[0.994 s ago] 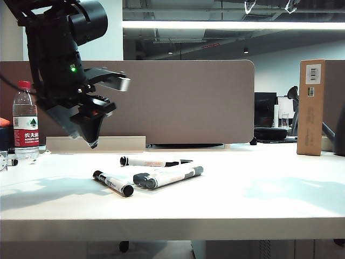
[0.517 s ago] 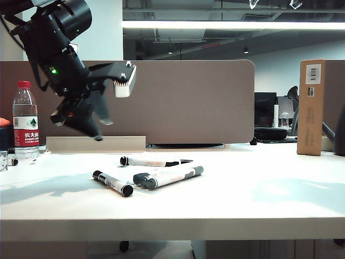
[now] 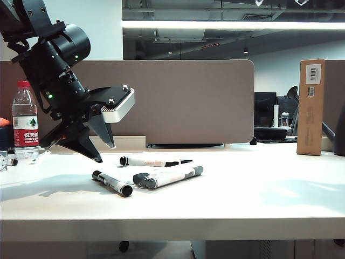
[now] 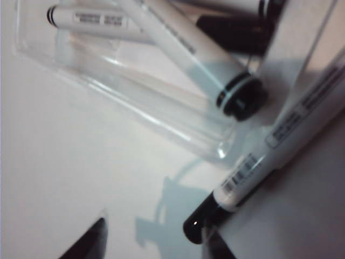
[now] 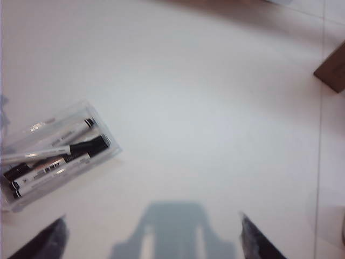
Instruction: Pick up the markers scattered on the table and put them into the packaging box, making sure the markers fit the shape of the box's grooves.
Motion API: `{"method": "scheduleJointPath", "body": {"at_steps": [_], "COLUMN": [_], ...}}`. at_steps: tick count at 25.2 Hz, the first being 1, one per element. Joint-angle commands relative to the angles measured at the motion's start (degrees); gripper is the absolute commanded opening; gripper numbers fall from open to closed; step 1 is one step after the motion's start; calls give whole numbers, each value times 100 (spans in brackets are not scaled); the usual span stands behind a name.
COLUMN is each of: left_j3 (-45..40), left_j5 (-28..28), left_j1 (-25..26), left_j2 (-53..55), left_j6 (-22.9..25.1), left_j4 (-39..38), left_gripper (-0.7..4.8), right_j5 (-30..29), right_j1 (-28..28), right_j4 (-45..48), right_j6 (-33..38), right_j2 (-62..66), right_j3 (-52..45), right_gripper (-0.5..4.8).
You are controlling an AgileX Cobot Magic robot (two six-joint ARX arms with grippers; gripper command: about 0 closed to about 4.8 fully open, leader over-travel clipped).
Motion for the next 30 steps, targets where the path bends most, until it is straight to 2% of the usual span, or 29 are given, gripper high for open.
{"method": "scheduleJointPath", "body": {"at_steps": [1, 2, 3, 9, 17, 20, 23, 26, 30], "left_j3": [186, 247, 249, 452, 863, 1054, 1054, 1054, 1054], "left_j5": [68, 61, 61, 111, 382, 22, 61, 295, 299], "left_j1": [125, 155, 157, 160, 155, 155, 155, 155, 149], "left_j2": [-44, -39, -39, -39, 94, 260, 284, 424, 562], "left_j6": [11, 0, 0, -17, -326, -345, -343, -243, -87], "left_j4": [-343, -538, -555, -1021, -1729, -2448, -2380, -2199, -2157], "left_gripper": [229, 194, 181, 179, 176, 173, 173, 172, 172], "right_j5": [46, 46, 42, -59, -229, -280, -520, -531, -529], "right_j1": [2, 2, 2, 0, 0, 0, 0, 0, 0], "right_j4": [15, 68, 116, 262, 299, 334, 396, 424, 402], "right_j6": [-39, -39, -39, -149, -188, -214, -210, -212, -212], "right_j2": [-35, -35, -35, -33, -35, -37, -35, -35, -37], "right_j3": [22, 22, 22, 22, 22, 22, 24, 24, 24], "right_gripper": [414, 414, 414, 414, 414, 414, 414, 414, 414]}}
